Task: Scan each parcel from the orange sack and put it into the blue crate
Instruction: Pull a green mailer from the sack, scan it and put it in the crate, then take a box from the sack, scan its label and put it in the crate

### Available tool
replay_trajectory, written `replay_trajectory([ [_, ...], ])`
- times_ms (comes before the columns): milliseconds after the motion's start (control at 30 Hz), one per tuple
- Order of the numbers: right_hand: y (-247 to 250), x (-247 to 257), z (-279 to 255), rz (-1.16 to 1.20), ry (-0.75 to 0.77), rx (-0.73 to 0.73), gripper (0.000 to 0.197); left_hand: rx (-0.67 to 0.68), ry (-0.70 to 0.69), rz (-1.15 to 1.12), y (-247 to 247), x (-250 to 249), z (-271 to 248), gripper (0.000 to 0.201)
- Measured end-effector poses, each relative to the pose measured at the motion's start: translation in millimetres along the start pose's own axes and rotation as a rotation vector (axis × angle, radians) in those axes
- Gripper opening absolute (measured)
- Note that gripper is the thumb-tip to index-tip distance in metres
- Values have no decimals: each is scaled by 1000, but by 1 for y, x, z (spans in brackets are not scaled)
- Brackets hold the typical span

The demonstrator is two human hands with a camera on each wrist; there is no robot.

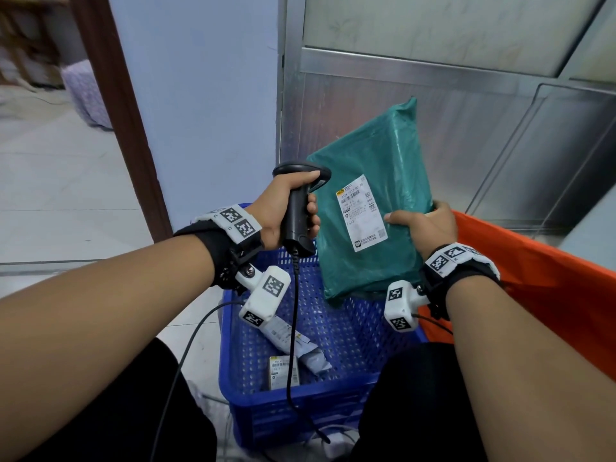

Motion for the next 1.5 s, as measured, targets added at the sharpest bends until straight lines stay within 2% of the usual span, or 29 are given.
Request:
replay_trajectory([
  [333,1,0,-4,-212,7,62,77,-121,0,143,20,15,18,34],
  [400,-3,4,-5,-329,28,44,82,-173,6,162,27,21,23,35],
  [467,-12,12,-6,-471,62,11,79,-245,29,137,32,32,30,37],
  [533,-25,15,-10,-567,80,-25,78,-345,50,112,37,57,38,41],
  [633,-55,0,-7,-609,70,-97,89,-473,116,83,51,103,48,43],
  [733,-83,-40,12,-521,-31,-78,90,-511,157,99,69,144,62,40],
  [867,-109,-101,61,-372,-208,79,68,-471,172,129,96,189,94,32],
  [1000,-121,-153,96,-450,-368,162,57,-484,302,119,132,246,120,33],
  [1067,-121,-170,103,-490,-434,223,54,-484,358,97,135,263,121,26],
  [1133,-126,-187,111,-517,-486,279,57,-462,393,125,138,282,124,23],
  [1233,-138,-204,117,-514,-575,340,66,-458,469,184,141,304,127,34],
  [1367,-152,-238,115,-555,-836,566,60,-446,552,287,138,320,126,38],
  [1433,-151,-262,122,-563,-862,582,66,-429,580,331,138,329,125,36],
  [1500,-145,-260,119,-625,-815,530,67,-414,591,340,132,334,126,32],
])
Point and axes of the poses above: each hand's wrist, its own z-axis towards the middle knuckle, its own y-axis out of the back of the hand, x = y × z, the point moved 1 cm from there along z, towards the middle knuckle, and after that the axes turned 15 degrees about -y, right-handed, at the moved point
